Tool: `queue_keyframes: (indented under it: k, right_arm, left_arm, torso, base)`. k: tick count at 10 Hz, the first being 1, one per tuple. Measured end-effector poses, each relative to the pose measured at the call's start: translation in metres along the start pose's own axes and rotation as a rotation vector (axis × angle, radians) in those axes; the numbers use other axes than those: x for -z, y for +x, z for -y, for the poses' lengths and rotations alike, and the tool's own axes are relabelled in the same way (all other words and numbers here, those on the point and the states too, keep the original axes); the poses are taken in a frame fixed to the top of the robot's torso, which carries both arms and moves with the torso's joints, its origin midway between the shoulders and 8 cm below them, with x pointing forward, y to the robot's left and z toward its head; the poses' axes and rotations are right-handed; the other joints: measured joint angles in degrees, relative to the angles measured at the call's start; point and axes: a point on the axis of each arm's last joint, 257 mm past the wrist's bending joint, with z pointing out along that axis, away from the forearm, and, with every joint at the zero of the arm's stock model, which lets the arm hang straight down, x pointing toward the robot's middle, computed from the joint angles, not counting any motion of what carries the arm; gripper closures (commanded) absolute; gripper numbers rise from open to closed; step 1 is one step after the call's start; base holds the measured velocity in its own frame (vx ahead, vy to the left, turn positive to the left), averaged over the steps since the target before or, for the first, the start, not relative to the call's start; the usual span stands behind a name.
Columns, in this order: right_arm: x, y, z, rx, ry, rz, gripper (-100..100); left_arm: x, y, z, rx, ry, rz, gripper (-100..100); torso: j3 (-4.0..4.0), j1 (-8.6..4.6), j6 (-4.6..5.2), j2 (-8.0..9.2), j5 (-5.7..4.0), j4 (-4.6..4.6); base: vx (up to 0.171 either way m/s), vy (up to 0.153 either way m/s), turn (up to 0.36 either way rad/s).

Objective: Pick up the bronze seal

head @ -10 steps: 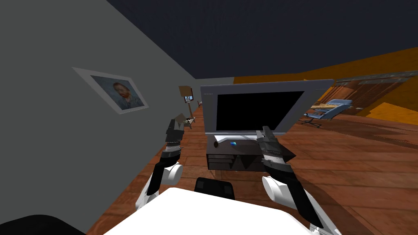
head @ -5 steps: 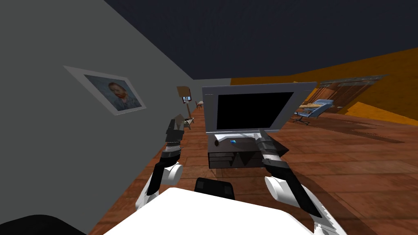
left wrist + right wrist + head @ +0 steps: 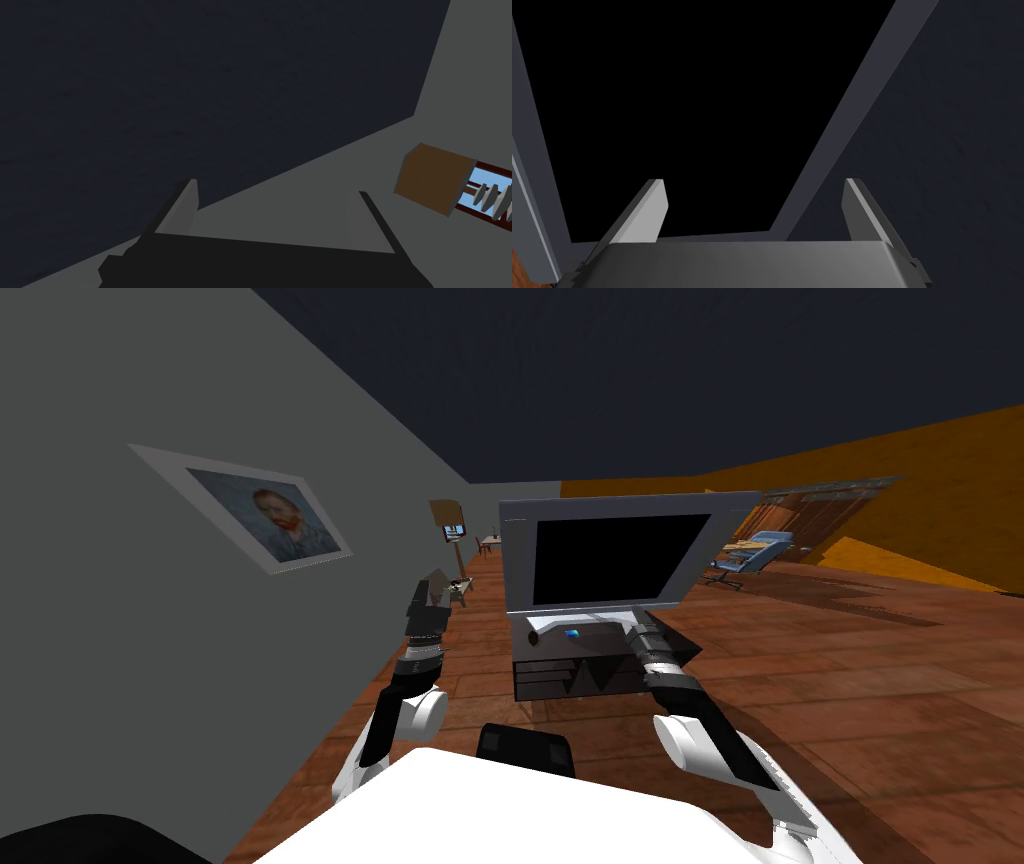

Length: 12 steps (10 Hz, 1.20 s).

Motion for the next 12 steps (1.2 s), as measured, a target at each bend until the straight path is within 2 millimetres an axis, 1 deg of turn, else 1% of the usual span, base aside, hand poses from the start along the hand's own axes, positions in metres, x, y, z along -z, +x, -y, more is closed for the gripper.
queue_keyframes:
  k: [1, 2, 3, 4, 6, 7, 8, 10, 11, 12]
  right_arm:
    - [-0.002, -0.003, 0.011, -0.009, 0.030, 0.000, -100]
    - [-0.002, -0.012, 0.031, -0.023, 0.073, 0.003, -100]
    - [-0.003, -0.012, 0.038, -0.037, 0.098, 0.006, -100]
    - [-0.005, -0.016, 0.052, -0.054, 0.135, 0.012, -100]
    - [-0.006, -0.027, 0.073, -0.087, 0.205, 0.025, -100]
    - [-0.005, -0.031, 0.087, -0.103, 0.243, 0.032, -100]
    - [-0.005, -0.039, 0.098, -0.126, 0.279, 0.044, -100]
    - [-0.001, -0.051, 0.130, -0.169, 0.358, 0.072, -100]
    - [0.001, -0.054, 0.137, -0.187, 0.392, 0.083, -100]
    - [0.002, -0.062, 0.150, -0.215, 0.429, 0.099, -100]
  left_arm:
    - [0.000, 0.000, 0.000, 0.000, 0.000, 0.000, 0]
    - [0.000, 0.000, 0.000, 0.000, 0.000, 0.000, 0]
    - [0.000, 0.000, 0.000, 0.000, 0.000, 0.000, 0]
    - [0.000, 0.000, 0.000, 0.000, 0.000, 0.000, 0]
    - [0.000, 0.000, 0.000, 0.000, 0.000, 0.000, 0]
    - [0.000, 0.000, 0.000, 0.000, 0.000, 0.000, 0]
    - [0.000, 0.000, 0.000, 0.000, 0.000, 0.000, 0]
    - [0.000, 0.000, 0.000, 0.000, 0.000, 0.000, 0]
    - [0.000, 0.000, 0.000, 0.000, 0.000, 0.000, 0]
    - [0.000, 0.000, 0.000, 0.000, 0.000, 0.000, 0]
  torso:
    - [0.00, -0.04, -0.01, 0.00, 0.00, 0.00]
    - [-0.02, 0.01, 0.00, -0.04, 0.00, -0.01]
    - [-0.03, 0.00, -0.01, -0.06, 0.01, -0.01]
    - [-0.06, 0.05, -0.01, -0.12, 0.01, -0.02]
    - [-0.05, 0.02, -0.01, -0.10, 0.01, -0.02]
    - [-0.05, -0.01, -0.01, -0.09, 0.00, -0.02]
    - [-0.09, 0.05, -0.01, -0.17, 0.02, -0.03]
    - [-0.10, 0.03, -0.01, -0.18, 0.01, -0.04]
    - [-0.09, -0.01, -0.01, -0.16, 0.01, -0.03]
    - [-0.12, 0.03, -0.02, -0.22, 0.01, -0.04]
  base:
    - [0.005, 0.091, -0.058]
    - [0.006, 0.079, -0.040]
    - [0.022, 0.094, -0.057]
    - [0.014, 0.080, -0.033]
    - [0.011, 0.082, -0.038]
    - [0.037, 0.098, -0.045]
    - [0.033, 0.084, -0.027]
    - [0.030, 0.083, -0.027]
    - [0.045, 0.092, -0.031]
    - [0.044, 0.075, -0.017]
